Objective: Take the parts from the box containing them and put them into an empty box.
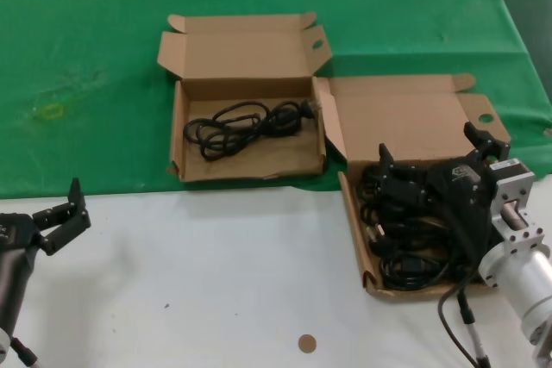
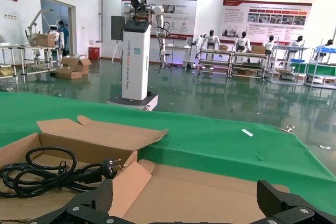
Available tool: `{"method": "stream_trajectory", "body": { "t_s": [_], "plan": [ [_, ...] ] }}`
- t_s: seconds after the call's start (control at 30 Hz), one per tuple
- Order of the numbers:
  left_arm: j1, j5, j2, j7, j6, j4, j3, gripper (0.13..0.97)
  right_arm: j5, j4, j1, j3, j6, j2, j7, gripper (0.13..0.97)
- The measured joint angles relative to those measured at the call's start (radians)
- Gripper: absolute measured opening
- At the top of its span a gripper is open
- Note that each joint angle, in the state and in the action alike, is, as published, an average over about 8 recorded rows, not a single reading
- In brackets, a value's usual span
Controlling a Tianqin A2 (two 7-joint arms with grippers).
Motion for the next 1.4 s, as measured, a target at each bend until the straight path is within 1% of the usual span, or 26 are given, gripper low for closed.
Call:
{"method": "stream_trajectory", "body": {
  "t_s": [1.4],
  "plan": [
    [0.000,0.000,0.000,0.000,0.000,0.000,0.000,0.966,0.000,0.000,0.000,0.000,0.000,0.000,0.000,0.966]
  ]
}}
